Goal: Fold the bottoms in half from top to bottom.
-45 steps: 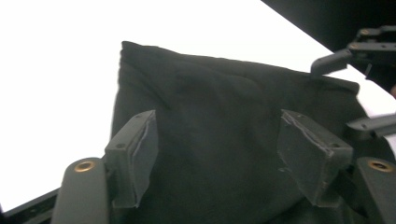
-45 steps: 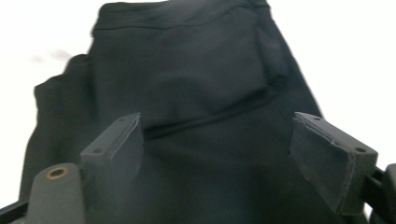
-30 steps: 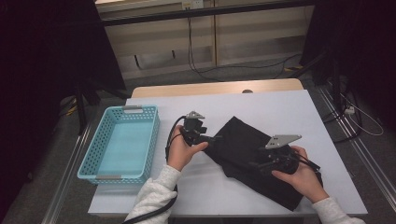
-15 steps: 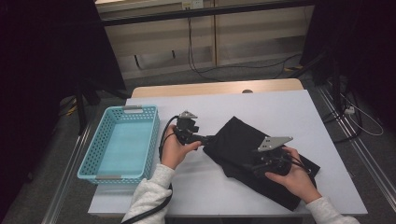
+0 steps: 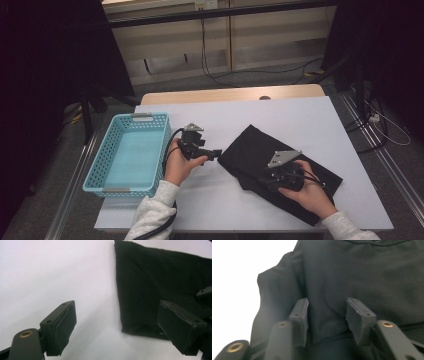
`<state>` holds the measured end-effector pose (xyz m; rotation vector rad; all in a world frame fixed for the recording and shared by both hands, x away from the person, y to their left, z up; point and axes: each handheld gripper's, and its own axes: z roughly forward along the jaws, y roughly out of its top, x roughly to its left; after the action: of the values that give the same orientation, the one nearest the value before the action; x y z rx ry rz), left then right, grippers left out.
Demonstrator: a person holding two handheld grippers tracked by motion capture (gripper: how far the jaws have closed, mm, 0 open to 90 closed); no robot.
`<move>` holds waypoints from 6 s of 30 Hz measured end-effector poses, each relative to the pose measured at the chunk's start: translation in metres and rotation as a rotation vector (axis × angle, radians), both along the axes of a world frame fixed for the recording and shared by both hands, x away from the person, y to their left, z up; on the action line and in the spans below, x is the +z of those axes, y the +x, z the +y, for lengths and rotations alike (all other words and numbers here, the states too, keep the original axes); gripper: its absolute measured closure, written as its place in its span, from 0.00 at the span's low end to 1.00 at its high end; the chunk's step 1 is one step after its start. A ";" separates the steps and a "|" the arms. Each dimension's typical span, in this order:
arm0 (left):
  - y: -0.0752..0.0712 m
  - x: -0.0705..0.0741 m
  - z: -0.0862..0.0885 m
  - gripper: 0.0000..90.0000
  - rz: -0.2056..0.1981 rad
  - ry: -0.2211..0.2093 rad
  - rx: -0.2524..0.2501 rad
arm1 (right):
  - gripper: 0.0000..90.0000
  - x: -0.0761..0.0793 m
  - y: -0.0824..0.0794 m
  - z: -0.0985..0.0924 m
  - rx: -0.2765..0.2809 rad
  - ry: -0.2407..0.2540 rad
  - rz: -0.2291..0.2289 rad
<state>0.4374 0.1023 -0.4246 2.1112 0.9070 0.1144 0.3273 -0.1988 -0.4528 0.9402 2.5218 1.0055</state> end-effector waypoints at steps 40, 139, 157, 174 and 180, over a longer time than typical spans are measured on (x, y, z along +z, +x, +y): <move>-0.005 0.002 0.010 0.12 -0.011 -0.019 -0.019 | 0.97 0.033 -0.007 -0.031 -0.040 0.125 -0.074; -0.004 0.008 0.017 0.08 -0.043 -0.022 -0.056 | 0.97 0.043 -0.046 -0.066 -0.048 0.165 -0.066; -0.004 0.009 0.017 0.08 -0.043 -0.020 -0.058 | 0.97 0.044 -0.052 -0.073 -0.057 0.166 -0.072; -0.004 0.009 0.016 0.08 -0.042 -0.020 -0.060 | 0.97 0.046 -0.059 -0.080 -0.065 0.180 -0.077; -0.004 0.009 0.016 0.08 -0.042 -0.020 -0.058 | 0.97 0.046 -0.062 -0.082 -0.069 0.184 -0.075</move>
<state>0.4331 0.1185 -0.4158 2.1069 0.8181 0.1194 0.2655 -0.2811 -0.4069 1.0114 2.3498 1.2438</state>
